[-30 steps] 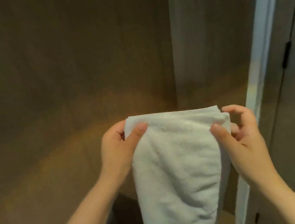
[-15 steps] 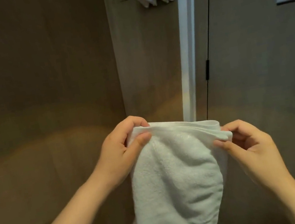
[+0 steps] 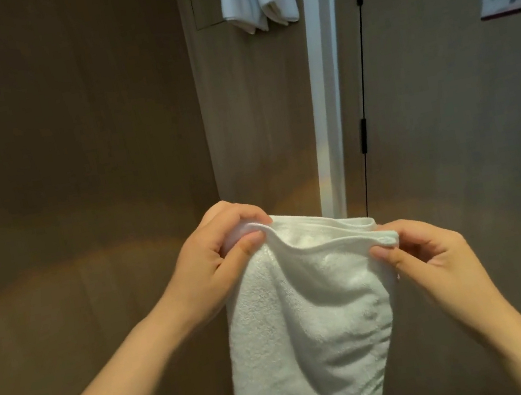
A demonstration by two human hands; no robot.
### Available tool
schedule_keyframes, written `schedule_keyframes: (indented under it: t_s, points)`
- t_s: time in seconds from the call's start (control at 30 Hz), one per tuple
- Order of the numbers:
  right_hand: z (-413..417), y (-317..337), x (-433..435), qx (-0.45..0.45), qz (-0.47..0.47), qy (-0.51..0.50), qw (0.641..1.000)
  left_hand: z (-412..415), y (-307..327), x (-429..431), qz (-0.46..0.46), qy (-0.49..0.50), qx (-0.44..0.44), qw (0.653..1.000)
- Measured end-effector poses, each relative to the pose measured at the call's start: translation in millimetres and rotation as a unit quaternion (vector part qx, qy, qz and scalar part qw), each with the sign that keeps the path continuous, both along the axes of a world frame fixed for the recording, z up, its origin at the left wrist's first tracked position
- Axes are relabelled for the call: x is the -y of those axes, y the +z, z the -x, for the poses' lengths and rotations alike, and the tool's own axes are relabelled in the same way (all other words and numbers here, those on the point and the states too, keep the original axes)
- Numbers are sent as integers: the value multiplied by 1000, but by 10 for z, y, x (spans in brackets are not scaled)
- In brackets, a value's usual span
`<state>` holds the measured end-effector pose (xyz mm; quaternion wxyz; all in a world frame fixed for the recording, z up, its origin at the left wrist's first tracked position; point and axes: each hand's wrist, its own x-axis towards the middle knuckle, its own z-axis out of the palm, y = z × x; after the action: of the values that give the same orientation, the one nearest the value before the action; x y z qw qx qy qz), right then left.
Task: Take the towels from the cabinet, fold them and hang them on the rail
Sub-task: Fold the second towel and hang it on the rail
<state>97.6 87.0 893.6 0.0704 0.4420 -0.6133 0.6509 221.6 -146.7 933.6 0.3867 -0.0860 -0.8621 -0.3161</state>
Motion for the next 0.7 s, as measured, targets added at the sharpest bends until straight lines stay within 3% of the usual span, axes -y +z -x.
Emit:
schedule_keyframes:
  t_s: [0.23,0.53,0.7]
  points:
    - [10,-55,33,84,93,-42,991,-102,70,45,47,28,18,998]
    - [-121,110,53,-10,-67,86,994,-344,15,246,9,72,36,997]
    - [-167,94,236,12,-20,61,998,-558,92,373,15,99,49,994]
